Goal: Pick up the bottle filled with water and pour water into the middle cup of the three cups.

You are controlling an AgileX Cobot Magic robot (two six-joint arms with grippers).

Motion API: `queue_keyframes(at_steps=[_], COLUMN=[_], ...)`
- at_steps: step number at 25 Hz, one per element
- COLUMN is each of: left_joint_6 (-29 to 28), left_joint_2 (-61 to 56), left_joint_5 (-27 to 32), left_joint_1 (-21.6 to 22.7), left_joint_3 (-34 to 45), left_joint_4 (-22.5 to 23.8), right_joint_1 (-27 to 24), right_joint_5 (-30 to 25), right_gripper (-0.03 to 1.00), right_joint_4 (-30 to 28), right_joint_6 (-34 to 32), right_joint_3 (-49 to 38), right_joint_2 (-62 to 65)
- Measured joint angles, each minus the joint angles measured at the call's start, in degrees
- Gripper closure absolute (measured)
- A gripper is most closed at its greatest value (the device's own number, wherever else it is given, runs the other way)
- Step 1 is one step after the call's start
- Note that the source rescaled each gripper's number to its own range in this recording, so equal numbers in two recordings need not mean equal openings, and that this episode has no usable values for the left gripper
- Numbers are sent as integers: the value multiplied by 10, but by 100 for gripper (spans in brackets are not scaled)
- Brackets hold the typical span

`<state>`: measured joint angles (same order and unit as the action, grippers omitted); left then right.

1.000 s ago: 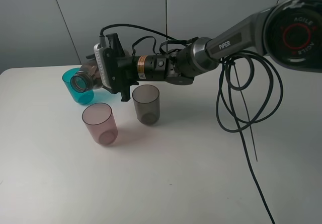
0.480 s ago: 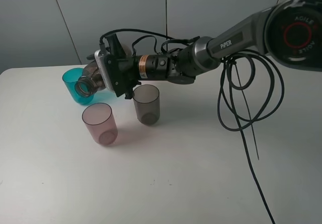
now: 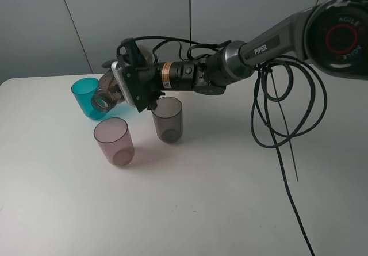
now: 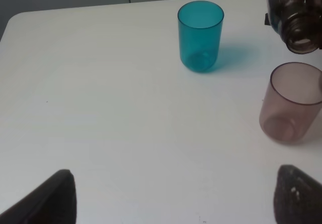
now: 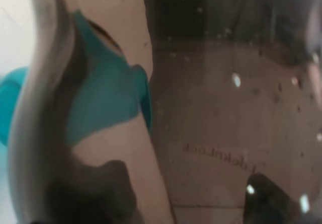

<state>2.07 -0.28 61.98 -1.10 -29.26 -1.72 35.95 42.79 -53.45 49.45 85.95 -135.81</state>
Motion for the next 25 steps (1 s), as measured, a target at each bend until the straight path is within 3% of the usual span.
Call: queue_keyframes(at_steps=[25], left_joint_6=[-1], left_joint_2=[0], left_joint_5=[0], left_joint_1=[0], left_joint_3=[0], left_joint_4=[0], right_joint_1=[0], right_joint_5=[0], right_gripper=[97], right_joint_4=[0], right_joint_6=[61], right_joint_3=[0], right_joint_2=[0])
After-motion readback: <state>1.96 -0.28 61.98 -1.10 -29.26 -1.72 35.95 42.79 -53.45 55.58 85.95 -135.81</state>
